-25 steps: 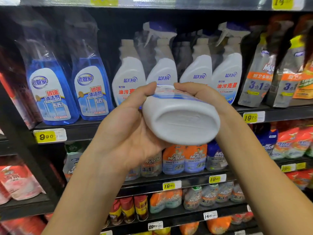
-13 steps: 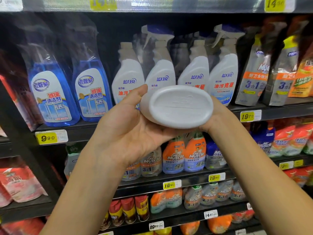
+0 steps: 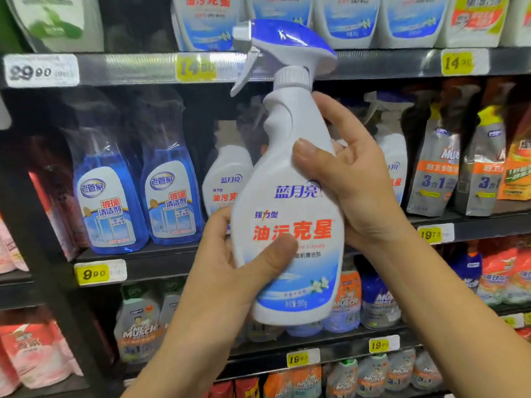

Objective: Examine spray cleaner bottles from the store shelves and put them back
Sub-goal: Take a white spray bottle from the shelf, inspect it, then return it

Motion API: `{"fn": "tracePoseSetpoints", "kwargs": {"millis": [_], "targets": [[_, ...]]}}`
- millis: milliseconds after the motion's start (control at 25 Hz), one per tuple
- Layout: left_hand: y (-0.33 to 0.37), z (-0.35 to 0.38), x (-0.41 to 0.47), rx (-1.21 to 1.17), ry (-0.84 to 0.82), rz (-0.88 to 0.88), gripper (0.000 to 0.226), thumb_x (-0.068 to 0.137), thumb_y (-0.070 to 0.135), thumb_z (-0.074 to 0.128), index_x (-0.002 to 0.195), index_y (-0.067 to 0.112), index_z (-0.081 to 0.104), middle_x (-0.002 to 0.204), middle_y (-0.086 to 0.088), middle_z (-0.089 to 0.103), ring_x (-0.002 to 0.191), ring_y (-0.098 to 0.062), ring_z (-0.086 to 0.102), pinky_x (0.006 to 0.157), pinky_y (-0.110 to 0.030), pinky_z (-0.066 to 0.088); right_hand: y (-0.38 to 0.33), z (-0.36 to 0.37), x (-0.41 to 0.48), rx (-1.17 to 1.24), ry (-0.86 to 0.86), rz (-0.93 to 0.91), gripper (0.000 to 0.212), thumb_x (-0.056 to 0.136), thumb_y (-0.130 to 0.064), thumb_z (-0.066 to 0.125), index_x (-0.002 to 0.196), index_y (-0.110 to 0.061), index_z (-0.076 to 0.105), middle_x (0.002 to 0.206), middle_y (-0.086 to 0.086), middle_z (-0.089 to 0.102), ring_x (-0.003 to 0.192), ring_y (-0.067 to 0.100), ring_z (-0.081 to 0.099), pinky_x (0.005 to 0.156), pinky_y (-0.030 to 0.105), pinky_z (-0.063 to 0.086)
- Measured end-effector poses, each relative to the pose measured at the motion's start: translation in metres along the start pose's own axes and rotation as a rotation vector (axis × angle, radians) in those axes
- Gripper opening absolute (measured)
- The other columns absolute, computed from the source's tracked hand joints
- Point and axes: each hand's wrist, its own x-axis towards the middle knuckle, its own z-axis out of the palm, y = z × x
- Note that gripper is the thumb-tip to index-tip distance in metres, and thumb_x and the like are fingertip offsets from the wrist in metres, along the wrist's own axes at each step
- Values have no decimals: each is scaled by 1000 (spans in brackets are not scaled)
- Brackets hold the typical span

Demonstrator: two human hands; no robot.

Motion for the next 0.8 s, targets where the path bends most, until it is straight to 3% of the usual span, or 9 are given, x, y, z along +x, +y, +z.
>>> {"fn": "tracePoseSetpoints", "kwargs": {"millis": [120, 240, 320, 400, 520, 600, 680, 800], "targets": [[13, -13, 4, -116, -104, 68, 62, 54, 33, 83, 111, 24, 60, 103, -1, 74, 94, -20, 71, 69, -27, 58, -13, 14, 22, -82, -82, -62, 57, 76, -2, 63, 128, -14, 44, 88, 2, 73, 77, 17, 69, 68, 32, 59], [38, -20, 28, -142, -84, 173, 58, 56, 31, 78, 108, 14, 59, 98, -6, 75, 88, -21, 73, 63, -26, 57, -31, 27, 52, -168, -188, -64, 56, 74, -6, 68, 124, -14, 46, 90, 2, 73, 81, 17, 69, 72, 31, 59], [56, -29, 53, -106, -30, 283, 60, 56, 24, 81, 109, 11, 57, 97, -5, 75, 86, -19, 72, 65, -26, 57, -40, 32, 69, -302, -255, -75, 56, 77, -5, 73, 125, -14, 48, 102, 6, 71, 92, 18, 69, 80, 33, 58], [80, -35, 78, -112, -25, 353, 60, 67, 25, 72, 120, 4, 53, 105, -10, 72, 93, -23, 70, 72, -34, 57, -43, 34, 82, -466, -246, -85, 51, 81, -8, 74, 127, -12, 52, 115, 10, 68, 102, 18, 67, 86, 35, 57], [112, -42, 123, -112, -19, 384, 55, 83, 19, 61, 131, -4, 43, 120, -21, 64, 106, -37, 65, 85, -47, 56, -42, 39, 108, -614, -237, -94, 41, 89, -12, 66, 128, -13, 56, 116, 7, 69, 101, 15, 67, 80, 27, 54], [133, -42, 154, -75, 9, 408, 50, 88, 14, 59, 132, -5, 42, 124, -24, 61, 109, -38, 62, 90, -50, 54, -40, 46, 133, -708, -211, -129, 46, 89, -11, 67, 132, -16, 53, 115, 5, 69, 100, 18, 68, 87, 35, 55], [148, -40, 181, -38, -3, 402, 45, 92, 14, 57, 131, -4, 44, 123, -23, 62, 108, -37, 63, 89, -49, 54, -39, 51, 158, -737, -141, -162, 47, 85, -8, 70, 129, -14, 55, 110, 7, 71, 96, 19, 69, 88, 42, 55], [161, -43, 212, -17, -56, 318, 48, 89, 28, 59, 129, 4, 49, 119, -14, 67, 100, -28, 69, 79, -40, 59, -36, 52, 190, -749, -78, -179, 41, 86, -11, 71, 124, -12, 58, 102, 8, 74, 91, 16, 71, 86, 41, 57]]}}
